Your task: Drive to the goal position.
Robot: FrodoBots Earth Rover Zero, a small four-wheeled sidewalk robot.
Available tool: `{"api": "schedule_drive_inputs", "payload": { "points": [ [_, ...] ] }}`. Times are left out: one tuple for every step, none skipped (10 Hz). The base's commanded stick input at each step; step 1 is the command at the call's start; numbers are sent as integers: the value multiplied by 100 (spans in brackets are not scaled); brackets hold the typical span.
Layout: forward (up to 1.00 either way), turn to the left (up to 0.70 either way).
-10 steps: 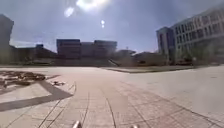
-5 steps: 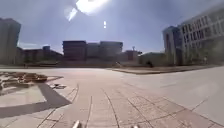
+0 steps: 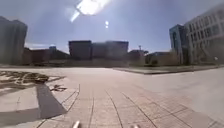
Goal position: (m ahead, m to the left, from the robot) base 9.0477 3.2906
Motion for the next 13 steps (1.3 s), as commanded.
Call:
{"api": "schedule_drive_inputs", "payload": {
  "points": [
    [85,6],
    [85,6],
    [85,6],
    [85,6],
    [85,6],
    [85,6],
    [85,6],
    [85,6],
    [85,6],
    [85,6],
    [85,6],
    [85,6],
    [85,6]
  ]
}}
